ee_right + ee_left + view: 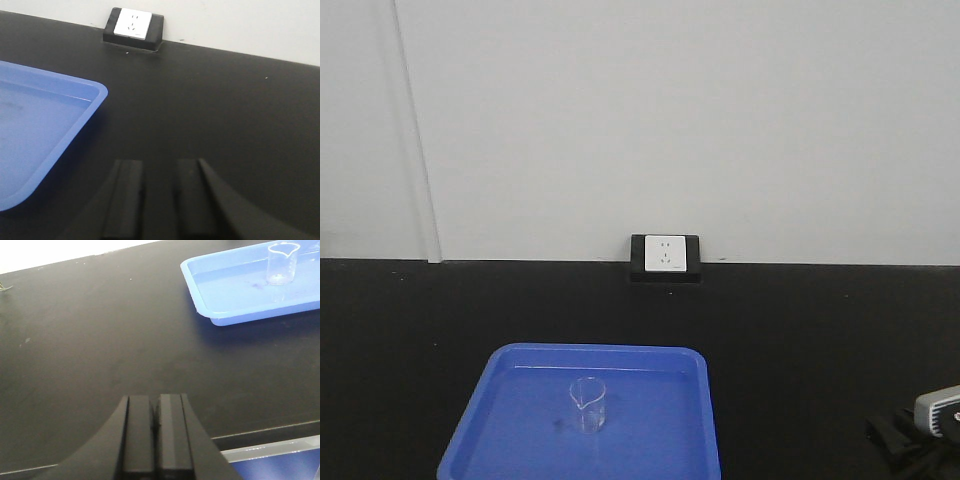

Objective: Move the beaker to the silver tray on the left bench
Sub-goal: 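Lower the open right gripper around the beaker and close it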

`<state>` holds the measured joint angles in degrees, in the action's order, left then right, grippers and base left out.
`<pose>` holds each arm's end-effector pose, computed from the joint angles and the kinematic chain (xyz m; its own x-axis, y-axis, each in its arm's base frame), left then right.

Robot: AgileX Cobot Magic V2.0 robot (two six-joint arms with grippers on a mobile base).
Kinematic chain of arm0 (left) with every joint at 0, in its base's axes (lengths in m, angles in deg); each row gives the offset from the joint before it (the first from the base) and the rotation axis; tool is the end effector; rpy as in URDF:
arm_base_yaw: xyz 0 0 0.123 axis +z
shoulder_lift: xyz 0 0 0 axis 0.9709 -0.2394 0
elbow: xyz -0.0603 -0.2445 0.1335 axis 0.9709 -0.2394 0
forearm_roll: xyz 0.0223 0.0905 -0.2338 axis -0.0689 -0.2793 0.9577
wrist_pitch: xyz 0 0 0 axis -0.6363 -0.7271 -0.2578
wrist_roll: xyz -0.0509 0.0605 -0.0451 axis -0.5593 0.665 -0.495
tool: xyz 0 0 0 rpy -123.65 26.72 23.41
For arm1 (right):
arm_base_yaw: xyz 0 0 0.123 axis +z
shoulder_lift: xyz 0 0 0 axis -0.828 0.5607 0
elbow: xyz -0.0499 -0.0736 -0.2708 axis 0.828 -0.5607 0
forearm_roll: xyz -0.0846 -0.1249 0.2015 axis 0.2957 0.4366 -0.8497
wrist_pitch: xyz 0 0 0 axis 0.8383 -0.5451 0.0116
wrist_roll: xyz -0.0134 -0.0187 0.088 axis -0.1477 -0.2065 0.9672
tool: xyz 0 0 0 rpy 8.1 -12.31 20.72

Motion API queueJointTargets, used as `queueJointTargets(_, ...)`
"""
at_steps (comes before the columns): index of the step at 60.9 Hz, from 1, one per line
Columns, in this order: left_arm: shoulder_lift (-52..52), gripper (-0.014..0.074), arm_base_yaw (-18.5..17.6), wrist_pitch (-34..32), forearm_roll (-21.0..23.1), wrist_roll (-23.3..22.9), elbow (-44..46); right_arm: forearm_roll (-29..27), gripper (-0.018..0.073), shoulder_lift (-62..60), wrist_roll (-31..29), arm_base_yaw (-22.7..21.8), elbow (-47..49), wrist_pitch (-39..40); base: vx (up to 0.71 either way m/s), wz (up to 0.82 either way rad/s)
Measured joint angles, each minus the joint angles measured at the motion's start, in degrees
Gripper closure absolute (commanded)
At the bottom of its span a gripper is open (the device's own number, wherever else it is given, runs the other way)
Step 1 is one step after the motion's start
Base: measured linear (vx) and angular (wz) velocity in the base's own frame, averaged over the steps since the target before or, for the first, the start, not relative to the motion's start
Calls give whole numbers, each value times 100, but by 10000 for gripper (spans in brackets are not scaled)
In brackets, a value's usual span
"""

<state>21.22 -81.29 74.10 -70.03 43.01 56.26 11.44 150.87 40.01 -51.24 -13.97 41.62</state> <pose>0.0519 -0.0007 0.1682 -0.3019 0.1550 -0.9407 0.0885 0.9870 0.1342 0.2287 0.0254 0.2184 -0.3089 -0.1076 -0.9450 -0.1761 0.9829 -0.0544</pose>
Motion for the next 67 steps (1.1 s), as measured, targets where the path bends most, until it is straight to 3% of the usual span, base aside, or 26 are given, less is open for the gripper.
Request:
queueJointTargets(6,0,595,0,0,0,0,0,51,-28,393,251,7,18,555,0,0)
queueJointTargets(13,0,595,0,0,0,0,0,304,-102,899,795,193,68,1214,0,0)
queueJointTargets(23,0,595,0,0,0,0,0,766,-81,2003,1044,1030,556,1639,0,0)
queueJointTargets(32,0,595,0,0,0,0,0,603,-41,3112,1047,1828,1427,1829,0,0)
queueJointTargets(41,0,595,0,0,0,0,0,546,-30,4128,1050,2319,2418,1875,0,0)
queueJointTargets(67,0,595,0,0,0,0,0,480,-30,5943,1063,2618,4809,1330,0,0)
